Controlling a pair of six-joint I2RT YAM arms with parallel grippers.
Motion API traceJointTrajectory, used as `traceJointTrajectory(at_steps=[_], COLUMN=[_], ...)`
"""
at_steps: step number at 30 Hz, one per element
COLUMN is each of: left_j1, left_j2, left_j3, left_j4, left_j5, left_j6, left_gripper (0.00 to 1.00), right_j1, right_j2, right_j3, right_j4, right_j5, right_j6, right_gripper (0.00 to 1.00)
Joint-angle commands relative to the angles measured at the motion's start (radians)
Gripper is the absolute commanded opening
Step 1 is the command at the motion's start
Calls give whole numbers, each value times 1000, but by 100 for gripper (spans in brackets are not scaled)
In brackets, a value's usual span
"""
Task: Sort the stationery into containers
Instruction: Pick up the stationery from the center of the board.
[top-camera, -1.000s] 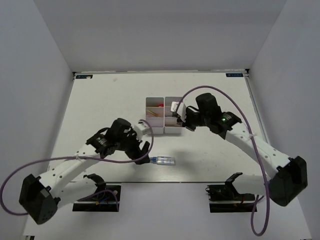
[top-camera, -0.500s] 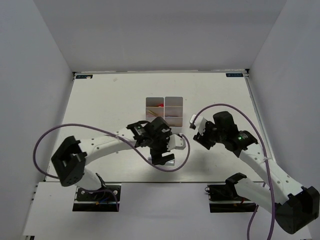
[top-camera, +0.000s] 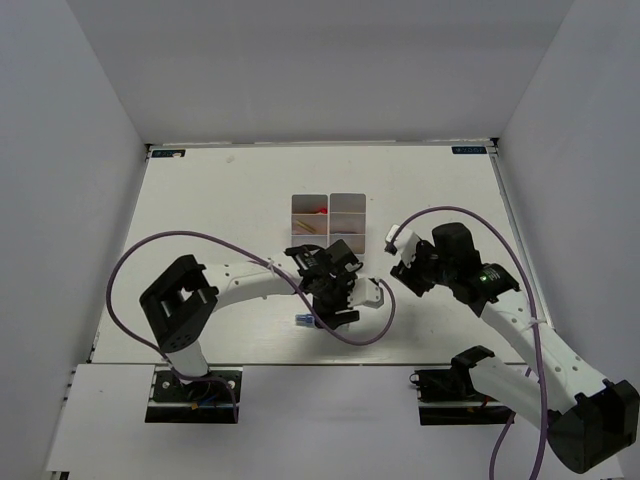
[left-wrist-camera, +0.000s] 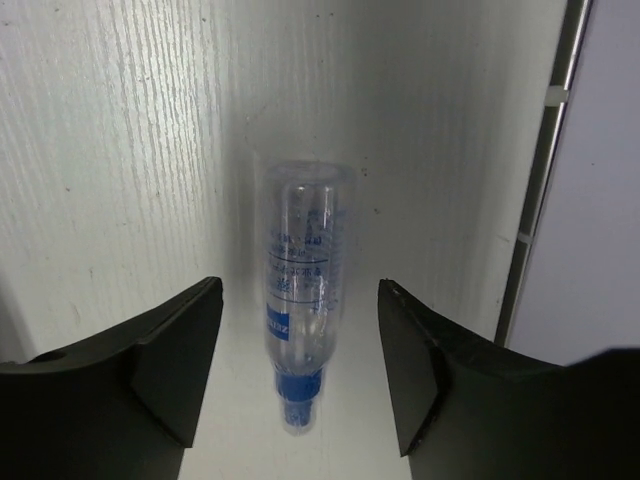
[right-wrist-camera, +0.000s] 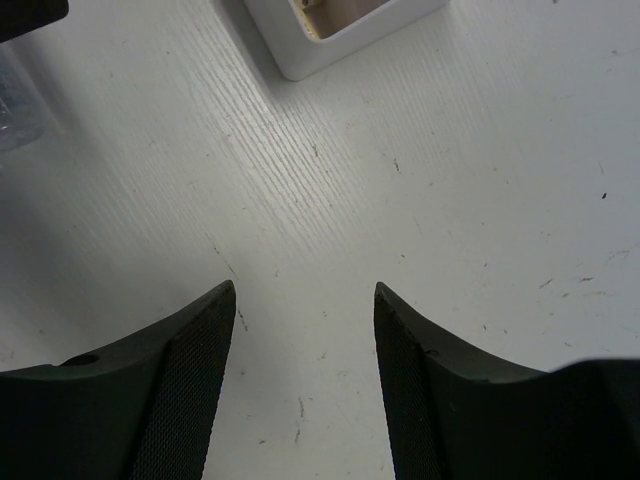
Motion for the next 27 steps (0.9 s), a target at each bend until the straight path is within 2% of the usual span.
traceJointTrajectory(at_steps=[1, 11, 19, 20, 21, 23, 26, 27], left_j1=[-12, -34, -34, -34, -34, -27, 28, 66], left_j2=[7, 69, 65, 38, 21, -28, -136, -209], left_j3=[-25, -62, -47, -42, -38, -37, -51, -54], left_j4=[48, 115, 114, 105, 97, 97, 109, 118], left_j5=[-20, -104, -139, -141, -139, -135, -116, -106], left_j6=[-21, -44, -83, -95, -110, -144, -223, -263], left_gripper=[72, 66, 9, 4, 1, 1, 1, 1], right_j1=[-11, -15, -18, -17, -18, -18, -18, -18], right_j2=[-13, -24, -25, -25, -27, -27, -19, -19], right_j3=[-9, -6, -8, -11, -9, -11, -20, -26], right_j4=[26, 21, 23, 23, 23, 30, 39, 40], right_j5=[3, -1, 2, 2, 2, 5, 11, 10], right_j6=[13, 16, 19, 19, 19, 22, 33, 34], right_gripper=[61, 61, 61, 61, 61, 61, 83, 84])
